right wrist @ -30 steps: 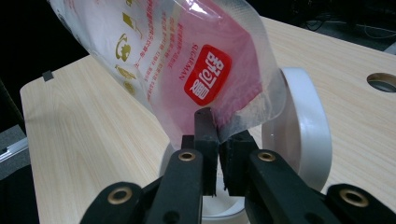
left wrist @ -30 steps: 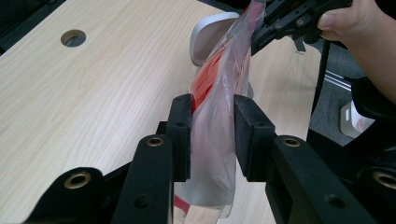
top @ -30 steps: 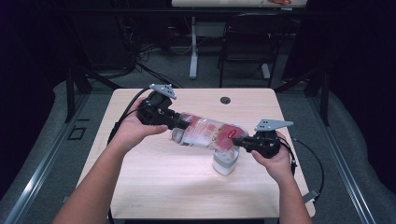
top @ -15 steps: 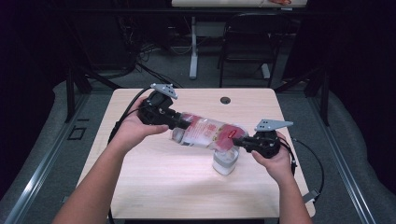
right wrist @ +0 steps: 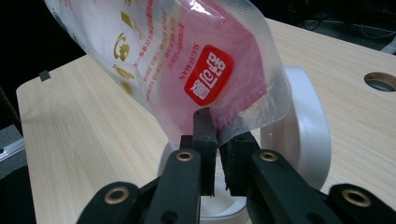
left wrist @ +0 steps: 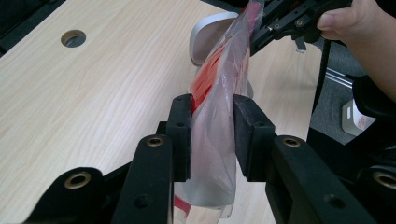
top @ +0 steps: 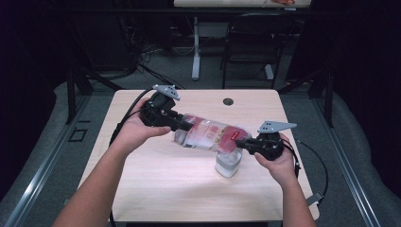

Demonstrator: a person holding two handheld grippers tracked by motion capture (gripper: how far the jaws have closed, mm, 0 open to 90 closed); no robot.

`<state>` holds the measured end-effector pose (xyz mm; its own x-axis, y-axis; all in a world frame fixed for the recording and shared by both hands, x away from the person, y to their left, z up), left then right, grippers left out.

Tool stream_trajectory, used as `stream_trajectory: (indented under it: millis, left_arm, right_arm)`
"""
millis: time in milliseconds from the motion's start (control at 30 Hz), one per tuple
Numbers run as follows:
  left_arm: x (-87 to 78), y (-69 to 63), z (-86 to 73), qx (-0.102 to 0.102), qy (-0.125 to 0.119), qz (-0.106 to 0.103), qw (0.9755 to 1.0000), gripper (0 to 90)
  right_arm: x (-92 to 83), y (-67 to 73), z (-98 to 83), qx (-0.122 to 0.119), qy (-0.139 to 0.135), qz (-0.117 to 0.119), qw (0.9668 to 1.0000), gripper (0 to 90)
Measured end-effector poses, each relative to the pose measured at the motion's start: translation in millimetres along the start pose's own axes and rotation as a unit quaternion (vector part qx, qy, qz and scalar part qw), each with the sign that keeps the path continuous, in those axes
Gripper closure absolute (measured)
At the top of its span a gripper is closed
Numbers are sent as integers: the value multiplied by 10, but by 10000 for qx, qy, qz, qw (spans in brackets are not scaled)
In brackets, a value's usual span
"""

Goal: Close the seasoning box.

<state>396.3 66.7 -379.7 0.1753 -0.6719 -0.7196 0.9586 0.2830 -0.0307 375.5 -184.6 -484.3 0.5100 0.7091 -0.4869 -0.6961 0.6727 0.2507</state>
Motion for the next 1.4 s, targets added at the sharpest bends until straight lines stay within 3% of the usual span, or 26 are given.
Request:
stream_trajectory:
  millis: [1400]
  left_arm:
    - [9,-6,42,54,3,-6,10000,700]
  right_arm:
    - [6,2,-6,-45,48,-22,10000,839]
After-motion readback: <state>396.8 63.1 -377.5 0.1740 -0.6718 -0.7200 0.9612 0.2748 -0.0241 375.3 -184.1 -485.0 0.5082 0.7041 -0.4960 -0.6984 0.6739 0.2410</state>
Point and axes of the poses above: each handheld gripper's, and its own axes: x roughly forward along the jaws, z roughly out of its top, y roughly to its left, the point moved 6 cm from there along x, roughly forward along the jaws, and after that the axes turned 7 degrees about x, right-handed, at the moved point
